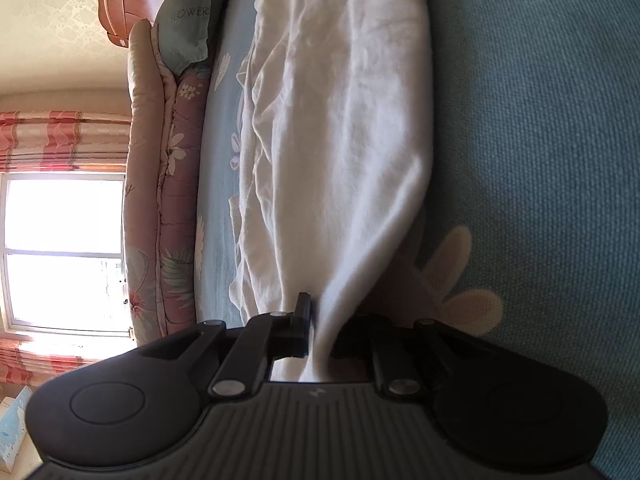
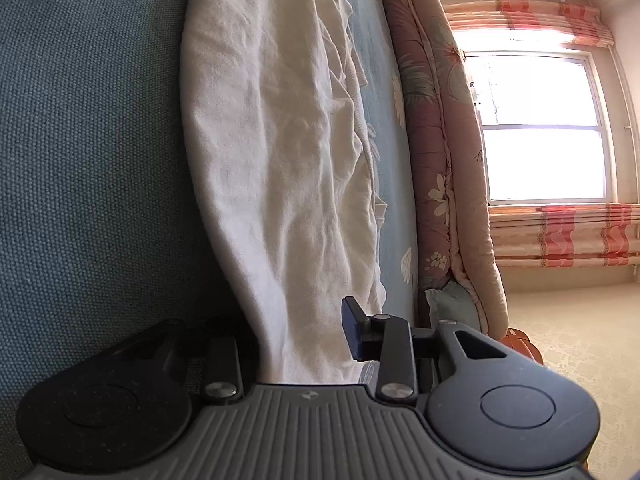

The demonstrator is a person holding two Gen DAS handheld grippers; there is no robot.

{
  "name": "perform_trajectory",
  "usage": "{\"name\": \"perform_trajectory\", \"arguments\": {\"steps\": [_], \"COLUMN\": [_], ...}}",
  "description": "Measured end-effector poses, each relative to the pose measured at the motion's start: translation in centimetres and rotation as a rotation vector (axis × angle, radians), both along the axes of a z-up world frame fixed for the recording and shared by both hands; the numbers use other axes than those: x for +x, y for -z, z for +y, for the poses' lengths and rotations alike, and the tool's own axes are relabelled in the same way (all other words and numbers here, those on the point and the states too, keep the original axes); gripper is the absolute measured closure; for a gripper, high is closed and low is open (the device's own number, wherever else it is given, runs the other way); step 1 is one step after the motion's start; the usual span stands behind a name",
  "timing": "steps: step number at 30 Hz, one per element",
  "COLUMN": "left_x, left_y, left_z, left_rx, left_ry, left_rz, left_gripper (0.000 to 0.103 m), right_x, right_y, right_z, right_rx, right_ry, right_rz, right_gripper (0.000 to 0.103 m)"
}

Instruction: Fold clothes

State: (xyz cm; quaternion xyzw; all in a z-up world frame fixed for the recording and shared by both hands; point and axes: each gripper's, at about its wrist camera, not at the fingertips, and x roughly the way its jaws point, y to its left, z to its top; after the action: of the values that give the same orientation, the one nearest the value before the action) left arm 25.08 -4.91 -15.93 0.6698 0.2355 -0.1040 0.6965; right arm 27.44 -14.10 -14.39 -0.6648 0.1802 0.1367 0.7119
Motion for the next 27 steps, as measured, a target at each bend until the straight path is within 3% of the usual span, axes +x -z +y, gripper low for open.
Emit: {"name": "perform_trajectory", "arguments": {"steps": [4,10,11,12,14,27], "left_x": [-0.2,-0.3,-0.2,-0.2,-0.2,-1.2], "left_y": [0.3,0.1,0.1,0.1,0.1,-1.8], "left_z": [0.1,0.2,0.3,0.3,0.4,1.1], "left_rx": [-0.005,-0.012,-0.015,-0.017,-0.023,-0.04], "left_ry": [0.006,0.007,0.007,0.007,0.008,0.062], "left_rz": [-0.007,-0.003,-0.002,-0.001,-0.003,0.006], "left_gripper": [0.1,0.1,0.101,0.101,0.101,0.102], "right_x": [0.2,-0.6,-0.7,-0.7,-0.9,-1.0], "right_y": [-0.1,0.2,0.3,0.6,1.2,-0.5], "right_z": [-0.2,-0.4,-0.3,-0.2,0.1,0.1], "right_rx": [0.005,-0.029,-0.036,-0.05,-0.078,-0.077], "right_ry": [-0.027,-0.099,-0.096,-0.094,-0.092,-0.104], "right_rz": [-0.024,-0.06,-0.054,-0.037,-0.004,0.057], "right_gripper": [0.05,0.051,0.055,0.071,0.094,0.096]}}
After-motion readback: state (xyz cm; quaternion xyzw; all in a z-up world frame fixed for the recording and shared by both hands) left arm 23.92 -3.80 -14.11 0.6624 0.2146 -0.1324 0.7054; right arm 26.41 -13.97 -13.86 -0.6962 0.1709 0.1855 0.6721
